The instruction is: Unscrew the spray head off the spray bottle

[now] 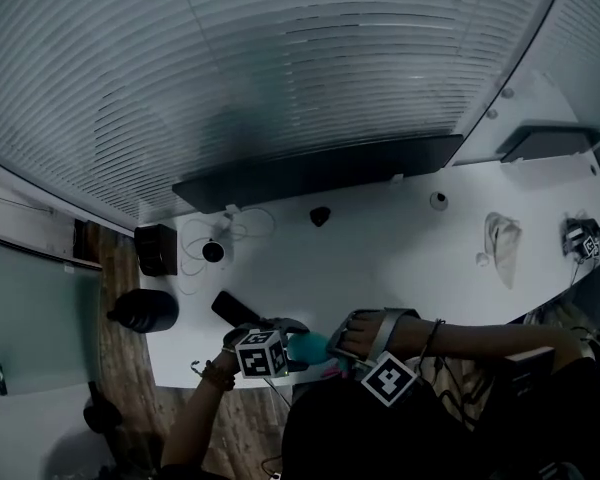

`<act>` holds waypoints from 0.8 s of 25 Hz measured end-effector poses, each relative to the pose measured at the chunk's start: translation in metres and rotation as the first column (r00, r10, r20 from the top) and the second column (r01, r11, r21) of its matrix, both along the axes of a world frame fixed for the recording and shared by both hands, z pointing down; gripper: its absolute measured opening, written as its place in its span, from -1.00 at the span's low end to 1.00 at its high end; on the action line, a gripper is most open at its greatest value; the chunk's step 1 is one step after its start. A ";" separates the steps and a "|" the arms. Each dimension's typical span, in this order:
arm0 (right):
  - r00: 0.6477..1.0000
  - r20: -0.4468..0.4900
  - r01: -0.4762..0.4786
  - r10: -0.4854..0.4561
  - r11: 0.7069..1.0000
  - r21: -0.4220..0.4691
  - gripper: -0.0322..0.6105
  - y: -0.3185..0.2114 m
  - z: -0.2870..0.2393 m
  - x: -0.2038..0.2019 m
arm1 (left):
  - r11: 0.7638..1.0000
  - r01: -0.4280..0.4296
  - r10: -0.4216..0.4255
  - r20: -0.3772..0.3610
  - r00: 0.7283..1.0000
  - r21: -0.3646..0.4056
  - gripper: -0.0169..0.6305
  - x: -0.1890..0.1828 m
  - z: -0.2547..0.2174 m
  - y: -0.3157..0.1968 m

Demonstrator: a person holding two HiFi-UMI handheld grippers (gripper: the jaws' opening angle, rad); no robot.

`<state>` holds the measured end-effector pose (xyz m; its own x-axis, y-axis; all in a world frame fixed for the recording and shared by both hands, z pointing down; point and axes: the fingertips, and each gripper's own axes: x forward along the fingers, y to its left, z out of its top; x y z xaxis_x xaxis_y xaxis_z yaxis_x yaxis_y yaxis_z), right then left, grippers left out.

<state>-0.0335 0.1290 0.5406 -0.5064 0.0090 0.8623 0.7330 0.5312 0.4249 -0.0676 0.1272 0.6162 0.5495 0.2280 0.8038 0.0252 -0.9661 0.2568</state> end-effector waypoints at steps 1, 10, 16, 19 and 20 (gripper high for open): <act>0.999 0.038 0.033 -0.034 0.999 0.015 -0.50 0.006 -0.002 -0.004 | 0.997 -0.030 0.028 -0.020 0.999 -0.076 0.09 0.000 0.002 0.009; 0.973 0.189 0.128 -0.130 0.991 0.025 -0.50 0.020 -0.010 -0.018 | 0.793 -0.127 0.027 -0.173 0.985 -0.596 0.09 0.003 -0.010 0.053; 0.967 0.214 0.144 -0.139 0.990 -0.009 -0.50 0.025 -0.012 -0.016 | 0.656 -0.152 0.063 -0.147 0.987 -0.740 0.09 -0.009 -0.018 0.070; 0.973 0.197 0.126 -0.122 0.992 -0.008 -0.50 0.016 -0.012 -0.013 | 0.677 -0.131 0.029 -0.152 0.988 -0.724 0.09 -0.013 -0.014 0.067; 0.975 0.190 0.117 -0.113 0.993 -0.007 -0.50 0.012 -0.013 -0.011 | 0.696 -0.118 0.001 -0.163 0.987 -0.708 0.09 -0.013 -0.013 0.063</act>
<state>-0.0448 0.1405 0.5281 -0.6547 0.0911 0.7503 0.6970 0.4568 0.5528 -0.0806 0.1899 0.6030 0.6058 0.7367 0.3007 0.1683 -0.4879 0.8565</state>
